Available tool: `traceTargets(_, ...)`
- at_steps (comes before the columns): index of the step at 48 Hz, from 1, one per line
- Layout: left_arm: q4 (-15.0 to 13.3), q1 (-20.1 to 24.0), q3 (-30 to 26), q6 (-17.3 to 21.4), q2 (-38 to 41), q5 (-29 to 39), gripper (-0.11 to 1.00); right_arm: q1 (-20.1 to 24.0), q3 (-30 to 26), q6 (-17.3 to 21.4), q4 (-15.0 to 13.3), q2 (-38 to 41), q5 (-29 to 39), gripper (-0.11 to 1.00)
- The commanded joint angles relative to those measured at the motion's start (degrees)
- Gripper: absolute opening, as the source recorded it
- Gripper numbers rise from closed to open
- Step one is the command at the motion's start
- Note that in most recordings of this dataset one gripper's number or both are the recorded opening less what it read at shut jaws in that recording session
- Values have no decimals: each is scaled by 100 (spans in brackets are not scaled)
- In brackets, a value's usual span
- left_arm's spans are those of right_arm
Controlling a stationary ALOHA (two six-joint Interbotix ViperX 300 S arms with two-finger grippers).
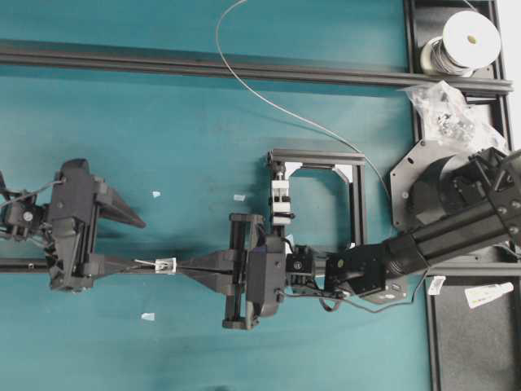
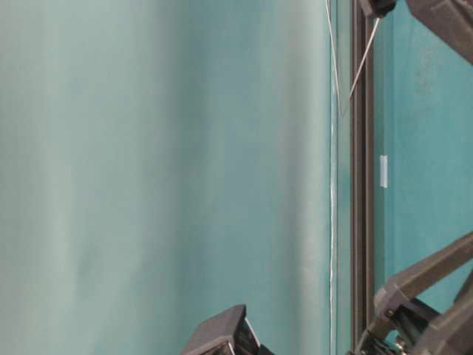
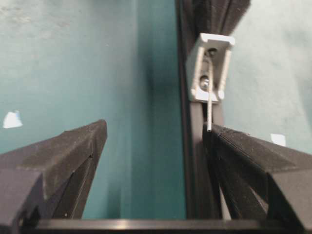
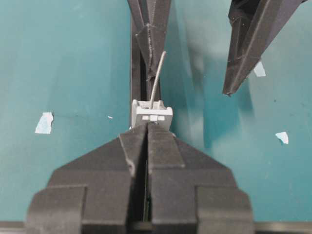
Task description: Insert the wire through the hole in the metal fitting.
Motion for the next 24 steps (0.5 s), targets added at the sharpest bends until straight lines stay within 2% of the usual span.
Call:
traceTargets(1,0,-114,-132,-9,-158,62,82,-26,-53,9,-26,-79,-18,-1)
traceTargets(17,0,-211,-308,-264,-176,308,81,-26,-53,9,-26,-79,-18,-1)
traceTargets(24,0,-185,-334,-281,-185,308,76,-26,-53,18,-26,-79,-18,-1)
